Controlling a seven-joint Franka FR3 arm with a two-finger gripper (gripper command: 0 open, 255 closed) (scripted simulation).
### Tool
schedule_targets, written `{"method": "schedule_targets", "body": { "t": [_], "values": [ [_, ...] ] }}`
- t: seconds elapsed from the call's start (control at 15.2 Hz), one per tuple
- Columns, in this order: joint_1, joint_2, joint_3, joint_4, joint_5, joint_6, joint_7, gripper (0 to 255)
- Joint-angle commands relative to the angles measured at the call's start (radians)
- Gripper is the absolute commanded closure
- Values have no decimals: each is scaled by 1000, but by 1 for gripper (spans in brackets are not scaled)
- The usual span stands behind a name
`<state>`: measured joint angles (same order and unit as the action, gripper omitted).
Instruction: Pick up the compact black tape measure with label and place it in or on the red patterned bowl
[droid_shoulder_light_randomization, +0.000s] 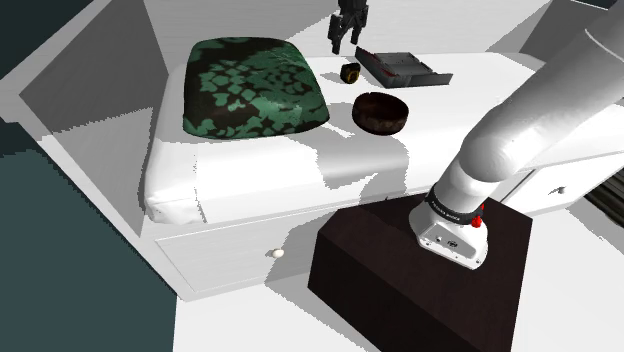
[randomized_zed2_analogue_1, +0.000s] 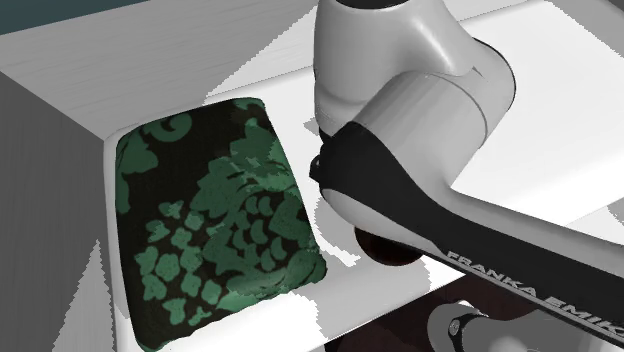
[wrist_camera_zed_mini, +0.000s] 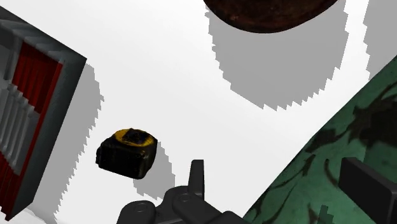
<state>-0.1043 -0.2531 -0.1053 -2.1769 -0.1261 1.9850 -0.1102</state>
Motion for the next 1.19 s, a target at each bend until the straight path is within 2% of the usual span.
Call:
{"method": "schedule_targets", "body": {
  "t": [0.0, 0.46, 0.92, 1.12],
  "values": [
    [-14, 62, -16, 37, -14, 15, -16, 0],
    [-57, 293, -64, 180, -47, 71, -58, 0],
    [-107, 536, -103, 376, -59, 90, -101, 0],
    [-113, 557, -105, 372, -59, 114, -103, 0]
  ]
}}
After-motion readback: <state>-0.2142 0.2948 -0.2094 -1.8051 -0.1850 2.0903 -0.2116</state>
